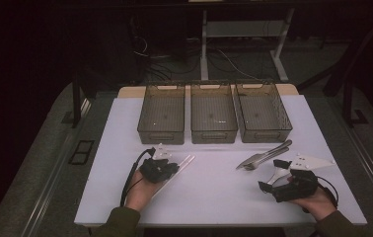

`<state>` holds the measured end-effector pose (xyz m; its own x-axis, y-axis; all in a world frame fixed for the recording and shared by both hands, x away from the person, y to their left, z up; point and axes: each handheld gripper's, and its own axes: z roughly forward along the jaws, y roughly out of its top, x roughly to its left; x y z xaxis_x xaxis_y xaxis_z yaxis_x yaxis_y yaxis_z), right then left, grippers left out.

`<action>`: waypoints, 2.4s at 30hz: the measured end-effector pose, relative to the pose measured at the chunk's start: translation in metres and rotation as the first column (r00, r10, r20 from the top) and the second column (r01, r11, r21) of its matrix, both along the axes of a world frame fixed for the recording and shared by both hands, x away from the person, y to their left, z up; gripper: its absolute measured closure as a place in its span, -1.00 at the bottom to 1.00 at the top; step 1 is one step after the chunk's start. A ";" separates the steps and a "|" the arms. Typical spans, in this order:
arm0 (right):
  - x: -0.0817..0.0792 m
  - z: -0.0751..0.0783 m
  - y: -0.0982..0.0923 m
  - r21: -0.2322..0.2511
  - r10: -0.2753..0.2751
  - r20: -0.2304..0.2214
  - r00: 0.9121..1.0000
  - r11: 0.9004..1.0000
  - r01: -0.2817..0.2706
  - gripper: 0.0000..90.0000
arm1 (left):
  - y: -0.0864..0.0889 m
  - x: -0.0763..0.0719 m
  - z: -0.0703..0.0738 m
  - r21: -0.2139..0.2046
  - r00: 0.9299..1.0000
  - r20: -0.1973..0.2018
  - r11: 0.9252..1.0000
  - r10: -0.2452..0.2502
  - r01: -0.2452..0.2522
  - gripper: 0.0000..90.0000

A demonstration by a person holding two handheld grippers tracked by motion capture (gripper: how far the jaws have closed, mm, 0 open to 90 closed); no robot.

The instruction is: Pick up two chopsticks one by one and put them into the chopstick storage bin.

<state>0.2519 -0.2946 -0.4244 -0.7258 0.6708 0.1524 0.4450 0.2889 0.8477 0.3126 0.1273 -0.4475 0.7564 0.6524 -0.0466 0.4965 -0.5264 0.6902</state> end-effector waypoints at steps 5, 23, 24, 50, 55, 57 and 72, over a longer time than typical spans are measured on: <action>0.001 -0.001 0.001 0.000 0.004 -0.004 1.000 1.000 -0.004 -0.98 | 0.003 0.003 0.000 -0.012 1.000 -0.013 1.000 -0.009 0.009 0.87; 0.002 -0.003 -0.001 -0.005 -0.002 -0.003 1.000 1.000 0.002 -0.98 | 0.012 0.001 0.020 -0.073 1.000 -0.007 0.997 -0.014 0.013 0.87; 0.002 -0.003 -0.001 -0.008 -0.004 -0.005 1.000 1.000 0.004 -0.98 | 0.012 0.000 0.021 -0.075 1.000 0.001 0.997 -0.013 0.013 0.87; 0.008 -0.012 -0.002 -0.046 -0.022 -0.013 1.000 0.999 0.022 -0.98 | 0.018 -0.005 0.069 -0.163 0.998 0.053 0.985 -0.040 0.048 0.87; 0.007 -0.012 -0.002 -0.046 -0.026 -0.011 1.000 0.999 0.025 -0.98 | 0.018 0.001 0.081 -0.178 0.997 0.074 0.983 -0.038 0.050 0.87; 0.007 -0.012 -0.002 -0.045 -0.028 -0.013 1.000 0.999 0.027 -0.98 | 0.018 0.004 0.086 -0.185 0.996 0.083 0.981 -0.034 0.049 0.87; 0.006 -0.011 -0.003 -0.040 -0.031 -0.018 0.999 0.999 0.030 -0.98 | 0.019 0.023 0.113 -0.222 0.992 0.124 0.974 -0.010 0.038 0.87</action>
<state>0.2577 -0.2974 -0.4351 -0.7022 0.6983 0.1388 0.4697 0.3079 0.8274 0.3355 0.1467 -0.3345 0.7807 0.6175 -0.0960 0.3907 -0.3625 0.8461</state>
